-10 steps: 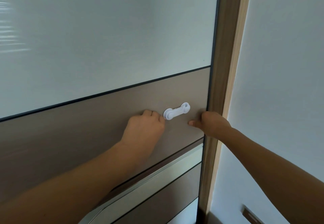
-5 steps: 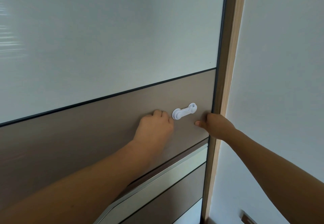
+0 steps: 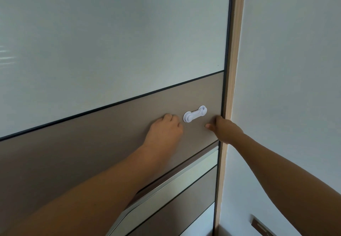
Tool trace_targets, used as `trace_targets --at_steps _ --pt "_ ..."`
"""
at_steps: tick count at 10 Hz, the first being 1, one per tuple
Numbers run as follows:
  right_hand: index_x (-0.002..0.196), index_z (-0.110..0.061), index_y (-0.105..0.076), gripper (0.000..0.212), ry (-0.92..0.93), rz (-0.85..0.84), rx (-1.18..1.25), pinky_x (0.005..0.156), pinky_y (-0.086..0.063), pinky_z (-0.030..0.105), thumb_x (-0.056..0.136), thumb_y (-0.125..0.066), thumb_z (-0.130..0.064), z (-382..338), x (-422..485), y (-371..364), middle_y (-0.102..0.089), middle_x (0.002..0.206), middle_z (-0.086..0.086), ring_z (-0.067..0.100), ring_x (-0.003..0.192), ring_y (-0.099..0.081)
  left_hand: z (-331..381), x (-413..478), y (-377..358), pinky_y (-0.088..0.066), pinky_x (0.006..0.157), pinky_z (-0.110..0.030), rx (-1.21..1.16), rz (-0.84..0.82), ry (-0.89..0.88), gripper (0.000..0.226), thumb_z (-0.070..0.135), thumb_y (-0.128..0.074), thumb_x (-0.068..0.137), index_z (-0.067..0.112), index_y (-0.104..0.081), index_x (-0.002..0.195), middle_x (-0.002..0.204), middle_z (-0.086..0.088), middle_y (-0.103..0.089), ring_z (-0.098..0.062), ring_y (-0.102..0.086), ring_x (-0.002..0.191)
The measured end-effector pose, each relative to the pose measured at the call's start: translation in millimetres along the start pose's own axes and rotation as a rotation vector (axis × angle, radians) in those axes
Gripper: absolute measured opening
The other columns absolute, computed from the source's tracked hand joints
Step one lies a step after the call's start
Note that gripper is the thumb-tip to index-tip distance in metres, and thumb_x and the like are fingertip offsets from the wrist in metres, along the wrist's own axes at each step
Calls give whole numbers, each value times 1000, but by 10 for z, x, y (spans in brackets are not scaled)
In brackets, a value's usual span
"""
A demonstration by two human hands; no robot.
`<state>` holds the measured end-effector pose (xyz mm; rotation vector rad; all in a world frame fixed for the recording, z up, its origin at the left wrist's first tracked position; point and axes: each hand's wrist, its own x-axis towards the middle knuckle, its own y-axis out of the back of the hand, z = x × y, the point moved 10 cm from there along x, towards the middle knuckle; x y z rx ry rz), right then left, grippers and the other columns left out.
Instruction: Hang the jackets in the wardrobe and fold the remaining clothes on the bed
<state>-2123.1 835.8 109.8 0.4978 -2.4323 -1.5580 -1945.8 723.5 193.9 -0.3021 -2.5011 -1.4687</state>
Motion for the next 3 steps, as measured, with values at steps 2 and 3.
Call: trace_targets --at_steps 2,3 --pt "133 -13 -51 36 14 -57 -119 98 -53 46 105 -45 -36 -121 -420 -56 -63 119 8 28 108 -62 -80 -149 42 -41 89 -30 -261 94 -66 20 25 -47 97 15 -60 109 119 -3 -53 -21 -48 115" --pt "121 -9 -58 40 85 -118 -115 92 -54 40 105 -45 -43 -273 -844 -107 -64 116 10 25 101 -63 -205 -377 -124 -45 97 -34 -481 -67 -63 29 30 -57 93 17 -64 118 120 -3 -54 -21 -52 114"
